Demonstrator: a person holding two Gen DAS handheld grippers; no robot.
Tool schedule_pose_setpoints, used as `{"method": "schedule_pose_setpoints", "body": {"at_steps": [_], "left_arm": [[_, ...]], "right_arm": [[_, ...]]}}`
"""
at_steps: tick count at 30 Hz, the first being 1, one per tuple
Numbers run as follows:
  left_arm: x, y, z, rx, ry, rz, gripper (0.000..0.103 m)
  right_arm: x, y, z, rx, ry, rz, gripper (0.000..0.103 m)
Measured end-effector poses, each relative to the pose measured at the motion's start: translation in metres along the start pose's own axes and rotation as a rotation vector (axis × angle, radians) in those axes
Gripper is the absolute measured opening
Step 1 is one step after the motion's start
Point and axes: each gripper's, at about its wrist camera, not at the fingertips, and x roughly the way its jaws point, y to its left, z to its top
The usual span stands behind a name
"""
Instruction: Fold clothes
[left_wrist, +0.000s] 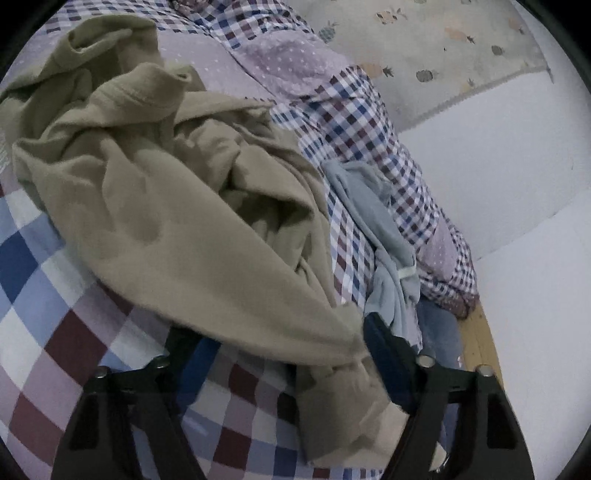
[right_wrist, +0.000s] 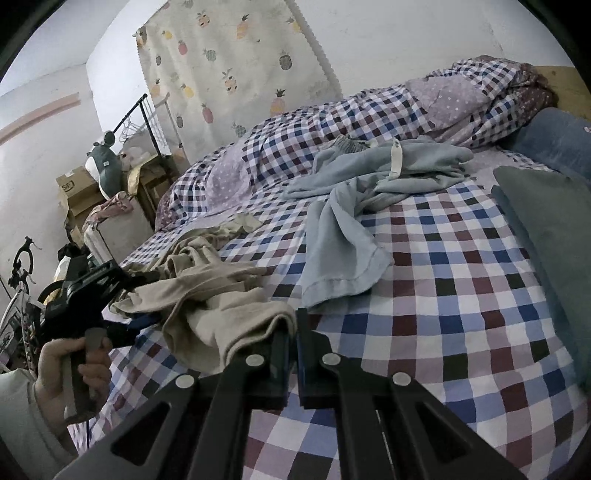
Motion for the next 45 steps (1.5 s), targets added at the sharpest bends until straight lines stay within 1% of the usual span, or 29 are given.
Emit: {"method": "schedule_pose_setpoints", "body": {"at_steps": [1,2,3,4,7,9,11,13,17,19,22,24,28,30,32,34,37,38,41,43,45], "left_arm": [[0.001,0.002,0.002,-0.007,-0.003,0.011,0.03],[0.001,0.005,0.004,-0.019,-0.009,0.019,0.017],[-0.001,0.008,0.004,-0.03,-0.02,0.011,0.009],[-0.003,0.01,0.005,-0.042,-0.031,0.003,0.006],[-0.02,0.0,0.006,-0.015,-0.076,-0.016,0.005],[-0.037,-0.014,0.009,0.023,-0.129,-0.034,0.004],[-0.065,-0.028,0.014,0.05,-0.216,-0.066,0.004],[-0.095,-0.032,0.021,0.042,-0.31,-0.097,0.004],[-0.166,-0.009,0.04,-0.039,-0.508,-0.096,0.004],[-0.194,0.013,0.047,-0.088,-0.58,-0.061,0.004],[-0.224,0.049,0.054,-0.161,-0.635,-0.016,0.004],[-0.24,0.061,0.054,-0.178,-0.659,0.002,0.004],[-0.26,0.061,0.05,-0.128,-0.695,0.021,0.003],[-0.266,0.054,0.049,-0.097,-0.71,0.01,0.003],[-0.265,0.049,0.051,-0.072,-0.709,-0.005,0.003],[-0.263,0.044,0.047,-0.042,-0.687,-0.021,0.003],[-0.247,0.037,0.036,-0.016,-0.609,-0.005,0.003],[-0.241,0.037,0.033,-0.022,-0.584,0.004,0.003],[-0.227,0.041,0.023,-0.058,-0.518,0.041,0.003],[-0.227,0.047,0.016,-0.089,-0.507,0.044,0.003],[-0.234,0.052,0.009,-0.113,-0.513,0.049,0.003]], "right_arm": [[-0.001,0.0,0.0,-0.005,-0.001,0.003,0.001],[-0.003,0.0,0.0,-0.009,-0.001,0.005,0.001],[-0.005,0.0,0.0,-0.012,-0.002,0.006,0.001],[-0.006,-0.001,0.0,-0.014,-0.002,0.005,0.001],[-0.01,-0.006,0.0,-0.01,-0.002,-0.007,0.001],[-0.012,-0.011,0.0,-0.004,-0.004,-0.017,0.001],[-0.012,-0.016,0.001,0.001,-0.007,-0.027,0.001],[-0.013,-0.019,0.002,0.005,-0.01,-0.038,0.001],[-0.015,-0.025,0.006,0.006,-0.024,-0.069,0.001],[-0.019,-0.03,0.01,0.002,-0.037,-0.093,0.001],[-0.033,-0.045,0.019,0.023,-0.078,-0.146,0.001],[-0.051,-0.057,0.024,0.045,-0.117,-0.185,0.001],[-0.087,-0.081,0.033,0.087,-0.194,-0.265,0.0],[-0.106,-0.093,0.037,0.109,-0.233,-0.304,0.0],[-0.124,-0.105,0.042,0.13,-0.272,-0.344,0.0],[-0.142,-0.117,0.047,0.151,-0.311,-0.383,0.0],[-0.169,-0.136,0.054,0.183,-0.369,-0.442,0.0],[-0.173,-0.141,0.052,0.2,-0.366,-0.455,0.0],[-0.171,-0.155,0.038,0.265,-0.302,-0.478,0.001],[-0.169,-0.165,0.027,0.315,-0.258,-0.486,0.001],[-0.17,-0.171,0.019,0.348,-0.24,-0.479,0.001]]}}
